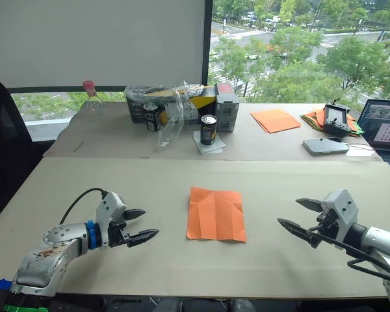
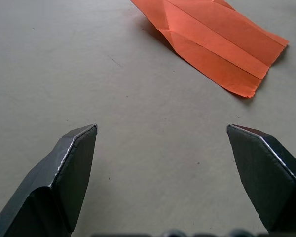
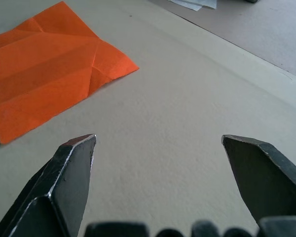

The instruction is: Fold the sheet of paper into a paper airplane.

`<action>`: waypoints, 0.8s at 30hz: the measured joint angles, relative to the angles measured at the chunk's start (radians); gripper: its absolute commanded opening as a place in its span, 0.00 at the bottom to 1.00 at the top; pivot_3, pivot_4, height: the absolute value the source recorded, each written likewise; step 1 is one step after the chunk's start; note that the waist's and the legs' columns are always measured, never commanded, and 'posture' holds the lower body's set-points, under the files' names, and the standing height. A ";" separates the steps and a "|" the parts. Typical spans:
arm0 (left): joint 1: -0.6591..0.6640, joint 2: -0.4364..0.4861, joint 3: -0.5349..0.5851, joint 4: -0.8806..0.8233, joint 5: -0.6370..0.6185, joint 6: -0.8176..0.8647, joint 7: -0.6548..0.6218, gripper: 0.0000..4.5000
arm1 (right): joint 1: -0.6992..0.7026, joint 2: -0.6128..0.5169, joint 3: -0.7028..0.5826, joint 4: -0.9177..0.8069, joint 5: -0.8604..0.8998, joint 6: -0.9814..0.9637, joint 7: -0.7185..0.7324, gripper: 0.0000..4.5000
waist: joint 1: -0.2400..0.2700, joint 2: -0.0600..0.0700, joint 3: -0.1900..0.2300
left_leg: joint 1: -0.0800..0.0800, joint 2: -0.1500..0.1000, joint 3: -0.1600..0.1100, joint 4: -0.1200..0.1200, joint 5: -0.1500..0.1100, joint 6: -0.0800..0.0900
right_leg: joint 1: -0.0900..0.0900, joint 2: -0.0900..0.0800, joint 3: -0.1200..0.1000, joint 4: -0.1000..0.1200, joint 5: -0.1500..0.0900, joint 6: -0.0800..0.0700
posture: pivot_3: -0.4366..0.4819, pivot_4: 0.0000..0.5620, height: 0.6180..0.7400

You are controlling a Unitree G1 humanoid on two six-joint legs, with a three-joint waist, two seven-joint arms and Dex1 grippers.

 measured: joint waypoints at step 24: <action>-0.553 -0.134 -0.408 0.236 0.105 -0.057 -0.268 0.00 | 0.119 -0.131 0.044 -0.511 0.107 0.417 -0.167 1.00 | 0.001 0.000 0.000 | 0.000 0.000 0.000 0.000 0.000 0.002 | 0.004 -0.001 -0.002 -0.004 -0.001 0.000 | 0.48 0.27 0.43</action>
